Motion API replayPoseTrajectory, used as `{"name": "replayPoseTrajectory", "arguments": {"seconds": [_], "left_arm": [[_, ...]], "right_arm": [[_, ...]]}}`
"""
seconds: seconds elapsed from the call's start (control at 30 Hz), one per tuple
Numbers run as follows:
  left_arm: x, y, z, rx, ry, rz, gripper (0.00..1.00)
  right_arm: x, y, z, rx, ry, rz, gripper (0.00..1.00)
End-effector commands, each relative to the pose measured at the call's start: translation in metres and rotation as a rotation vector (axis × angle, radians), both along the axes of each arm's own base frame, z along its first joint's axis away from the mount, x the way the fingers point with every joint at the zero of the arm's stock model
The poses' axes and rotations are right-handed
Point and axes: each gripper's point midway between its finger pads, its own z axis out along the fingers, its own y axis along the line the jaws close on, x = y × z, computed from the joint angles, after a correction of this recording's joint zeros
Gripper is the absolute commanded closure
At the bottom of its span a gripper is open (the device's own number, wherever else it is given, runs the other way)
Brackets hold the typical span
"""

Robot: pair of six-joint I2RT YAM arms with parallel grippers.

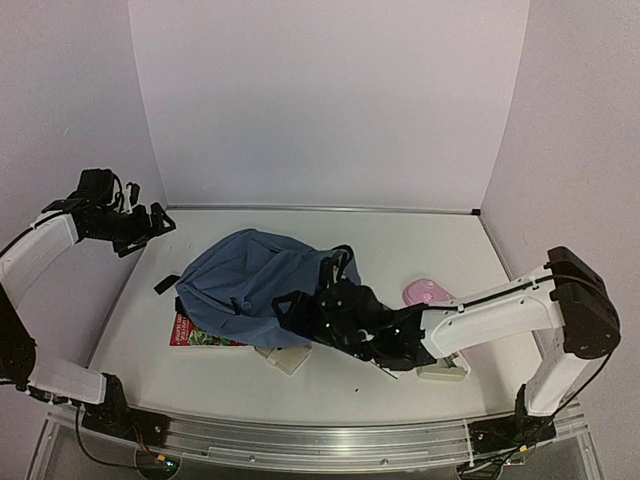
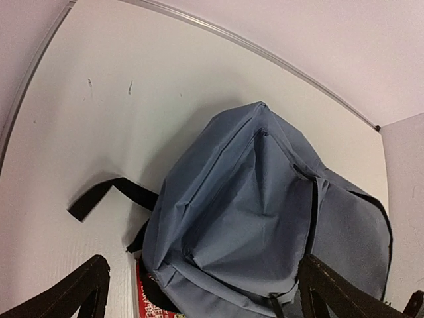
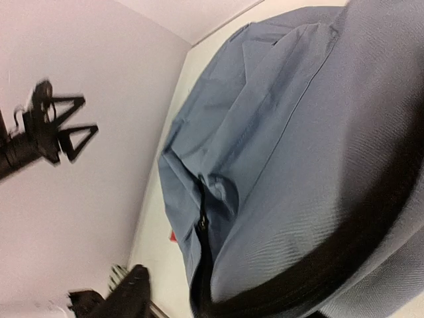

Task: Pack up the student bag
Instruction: Place the student bag at the center of the board.

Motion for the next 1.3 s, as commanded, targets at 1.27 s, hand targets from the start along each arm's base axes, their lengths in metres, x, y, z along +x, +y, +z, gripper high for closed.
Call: {"name": "replayPoseTrajectory", "arguments": {"seconds": [1.27], "left_arm": [[0.063,-0.268,-0.119,0.179,0.205,-0.34,0.21]], "right_arm": [[0.043,-0.156,0.033,-0.391,-0.134,-0.29,0.1]]}}
